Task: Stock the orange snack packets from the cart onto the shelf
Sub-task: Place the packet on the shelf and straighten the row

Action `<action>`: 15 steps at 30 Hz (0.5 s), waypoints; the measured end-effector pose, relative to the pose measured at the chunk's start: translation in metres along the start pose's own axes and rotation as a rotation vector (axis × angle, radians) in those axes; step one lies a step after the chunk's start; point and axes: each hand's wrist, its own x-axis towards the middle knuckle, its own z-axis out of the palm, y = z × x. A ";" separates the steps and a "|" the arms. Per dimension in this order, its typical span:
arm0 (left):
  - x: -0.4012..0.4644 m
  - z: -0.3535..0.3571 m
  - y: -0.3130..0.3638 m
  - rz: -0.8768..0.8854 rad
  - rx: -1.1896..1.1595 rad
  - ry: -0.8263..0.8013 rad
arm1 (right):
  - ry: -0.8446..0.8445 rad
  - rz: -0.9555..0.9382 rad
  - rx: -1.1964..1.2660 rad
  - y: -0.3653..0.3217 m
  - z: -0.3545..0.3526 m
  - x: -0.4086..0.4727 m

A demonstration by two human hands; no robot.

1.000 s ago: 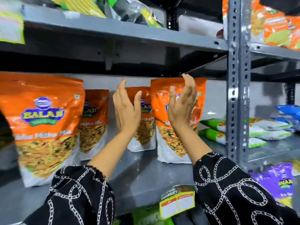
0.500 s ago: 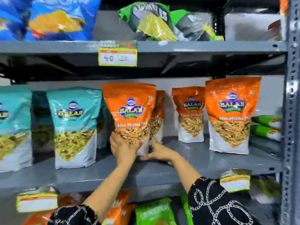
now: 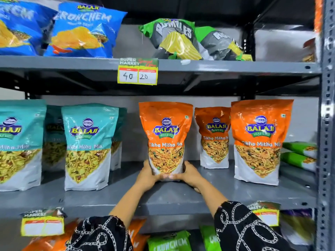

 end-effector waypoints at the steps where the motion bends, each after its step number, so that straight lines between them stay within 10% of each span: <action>1: -0.001 -0.001 -0.001 0.004 0.057 0.008 | 0.004 0.000 -0.004 0.001 0.000 0.000; 15: -0.010 0.003 -0.001 0.047 0.244 0.010 | 0.042 0.030 -0.041 0.004 -0.002 -0.008</action>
